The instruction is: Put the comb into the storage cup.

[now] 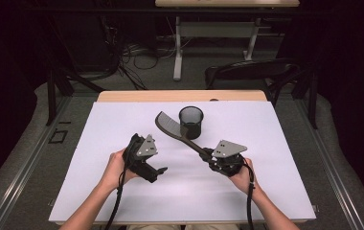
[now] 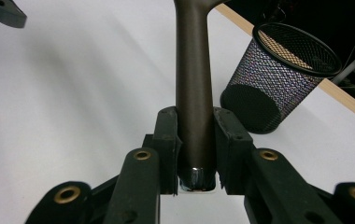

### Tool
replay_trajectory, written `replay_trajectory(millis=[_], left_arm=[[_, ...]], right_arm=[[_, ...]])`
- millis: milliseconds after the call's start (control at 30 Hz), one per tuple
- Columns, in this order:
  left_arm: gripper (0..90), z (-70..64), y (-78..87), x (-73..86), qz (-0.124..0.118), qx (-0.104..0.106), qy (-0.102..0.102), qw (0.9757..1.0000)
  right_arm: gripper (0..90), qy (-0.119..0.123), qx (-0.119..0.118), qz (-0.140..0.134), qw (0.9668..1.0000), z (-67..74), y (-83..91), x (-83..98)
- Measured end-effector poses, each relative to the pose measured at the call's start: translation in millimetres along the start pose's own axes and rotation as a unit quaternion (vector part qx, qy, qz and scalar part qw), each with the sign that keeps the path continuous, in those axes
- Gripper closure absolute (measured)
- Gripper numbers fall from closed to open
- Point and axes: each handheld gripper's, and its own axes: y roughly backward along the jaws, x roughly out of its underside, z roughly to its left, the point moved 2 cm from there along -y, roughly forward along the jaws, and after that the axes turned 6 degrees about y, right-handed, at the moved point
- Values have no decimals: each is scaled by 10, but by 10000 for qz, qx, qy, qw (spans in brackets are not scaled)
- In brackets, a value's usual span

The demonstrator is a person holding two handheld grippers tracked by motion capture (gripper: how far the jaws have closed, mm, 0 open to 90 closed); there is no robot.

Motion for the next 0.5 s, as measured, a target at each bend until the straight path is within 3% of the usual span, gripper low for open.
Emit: replay_trajectory(millis=[167,367,500], left_arm=[[0,35,-32,69,-152,11,261,9995],[0,64,-89,138,-405,46,721,9966],[0,68,-123,156,-488,28,879,9949]], right_arm=[[728,-16,25,-57,10000,20,-8,-12],[727,-9,55,-111,9999,40,-16,-21],[727,-23,98,-143,9998,49,-23,-14]])
